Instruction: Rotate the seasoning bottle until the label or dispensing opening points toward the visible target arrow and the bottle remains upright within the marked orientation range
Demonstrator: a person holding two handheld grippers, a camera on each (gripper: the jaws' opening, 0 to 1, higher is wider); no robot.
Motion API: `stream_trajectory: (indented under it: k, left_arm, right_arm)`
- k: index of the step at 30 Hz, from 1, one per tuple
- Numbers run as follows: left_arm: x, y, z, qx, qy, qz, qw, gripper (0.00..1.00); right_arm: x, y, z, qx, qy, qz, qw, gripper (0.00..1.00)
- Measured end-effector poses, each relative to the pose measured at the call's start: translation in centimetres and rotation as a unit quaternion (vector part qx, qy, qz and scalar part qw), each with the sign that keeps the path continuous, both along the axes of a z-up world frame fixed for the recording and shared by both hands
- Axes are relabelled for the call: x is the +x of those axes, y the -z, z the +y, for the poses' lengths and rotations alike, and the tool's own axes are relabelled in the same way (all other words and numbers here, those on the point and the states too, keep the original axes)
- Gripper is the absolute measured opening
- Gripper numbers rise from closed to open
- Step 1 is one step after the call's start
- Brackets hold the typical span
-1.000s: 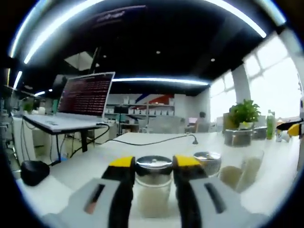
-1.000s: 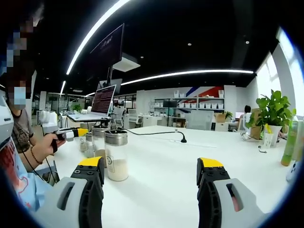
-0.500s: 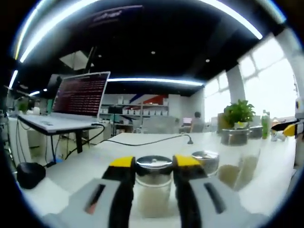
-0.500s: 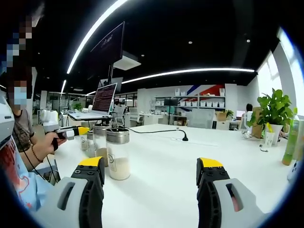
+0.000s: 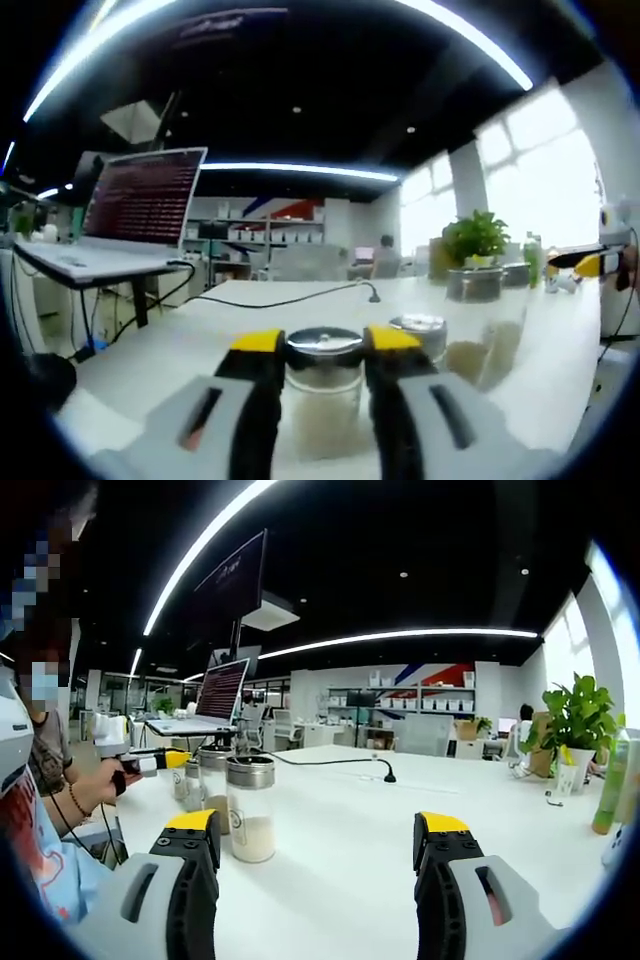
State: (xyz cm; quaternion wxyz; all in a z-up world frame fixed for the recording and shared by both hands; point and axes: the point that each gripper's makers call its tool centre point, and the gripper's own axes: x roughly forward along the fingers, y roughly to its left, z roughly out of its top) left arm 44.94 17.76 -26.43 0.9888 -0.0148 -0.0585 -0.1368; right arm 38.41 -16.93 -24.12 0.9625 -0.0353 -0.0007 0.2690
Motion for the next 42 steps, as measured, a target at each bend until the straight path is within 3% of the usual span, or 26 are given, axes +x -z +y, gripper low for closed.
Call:
stream_trajectory:
  k: [10, 19, 25, 42]
  left_arm:
    - [-0.1, 0.1, -0.4, 0.031, 0.050, -0.013, 0.9981, 0.32]
    - [-0.1, 0.1, -0.6, 0.028, 0.104, -0.012, 0.9941, 0.32]
    - [-0.1, 0.1, -1.1, 0.033, 0.154, -0.013, 0.9874, 0.32]
    - [0.3, 0.1, -1.7, 0.035, 0.245, -0.003, 0.9690, 0.32]
  right_arm:
    - [0.2, 0.2, 0.2, 0.000, -0.004, 0.003, 1.0000, 0.81]
    - [0.4, 0.4, 0.2, 0.003, -0.006, 0.007, 1.0000, 0.81]
    - [0.6, 0.5, 0.4, 0.003, -0.008, 0.008, 0.9999, 0.81]
    - [0.6, 0.5, 0.4, 0.002, -0.009, 0.009, 0.9999, 0.81]
